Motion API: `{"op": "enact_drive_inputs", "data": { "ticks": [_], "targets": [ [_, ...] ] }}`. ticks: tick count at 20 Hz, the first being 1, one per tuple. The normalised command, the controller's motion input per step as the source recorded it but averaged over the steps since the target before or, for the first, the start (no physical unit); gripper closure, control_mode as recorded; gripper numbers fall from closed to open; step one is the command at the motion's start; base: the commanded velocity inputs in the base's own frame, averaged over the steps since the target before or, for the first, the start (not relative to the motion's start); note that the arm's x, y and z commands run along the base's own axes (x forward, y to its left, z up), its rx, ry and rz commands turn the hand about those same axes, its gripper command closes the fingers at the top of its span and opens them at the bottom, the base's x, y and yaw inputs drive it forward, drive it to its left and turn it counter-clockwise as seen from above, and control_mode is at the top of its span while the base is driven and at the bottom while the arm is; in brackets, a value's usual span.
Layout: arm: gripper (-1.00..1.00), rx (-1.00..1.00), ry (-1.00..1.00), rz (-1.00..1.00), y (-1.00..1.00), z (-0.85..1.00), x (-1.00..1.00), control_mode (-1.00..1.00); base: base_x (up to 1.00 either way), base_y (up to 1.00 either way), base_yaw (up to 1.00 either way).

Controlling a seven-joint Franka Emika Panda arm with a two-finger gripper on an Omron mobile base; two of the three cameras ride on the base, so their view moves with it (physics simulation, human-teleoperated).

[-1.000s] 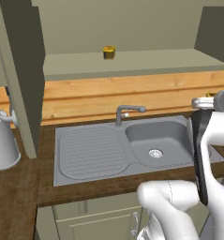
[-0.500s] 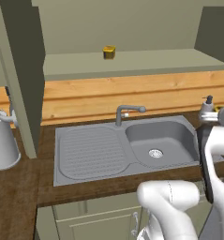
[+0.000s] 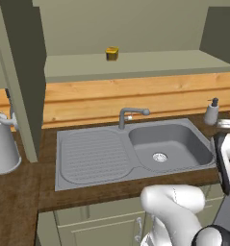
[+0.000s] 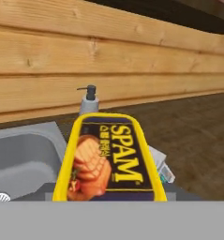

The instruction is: Pick the canned food and place it on the digital scale for weighing, and close the cabinet.

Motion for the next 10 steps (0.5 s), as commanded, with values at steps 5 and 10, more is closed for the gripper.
{"op": "enact_drive_inputs", "data": {
  "ticks": [5, 10],
  "targets": [
    [1.00, 0.01, 0.00, -0.35, -0.34, -0.09, 0.08, -1.00, 0.00, 0.00, 0.00],
    [1.00, 0.00, 0.12, -0.31, -0.24, -0.01, 0.00, -1.00, 0.00, 0.00, 0.00]
  ]
}}
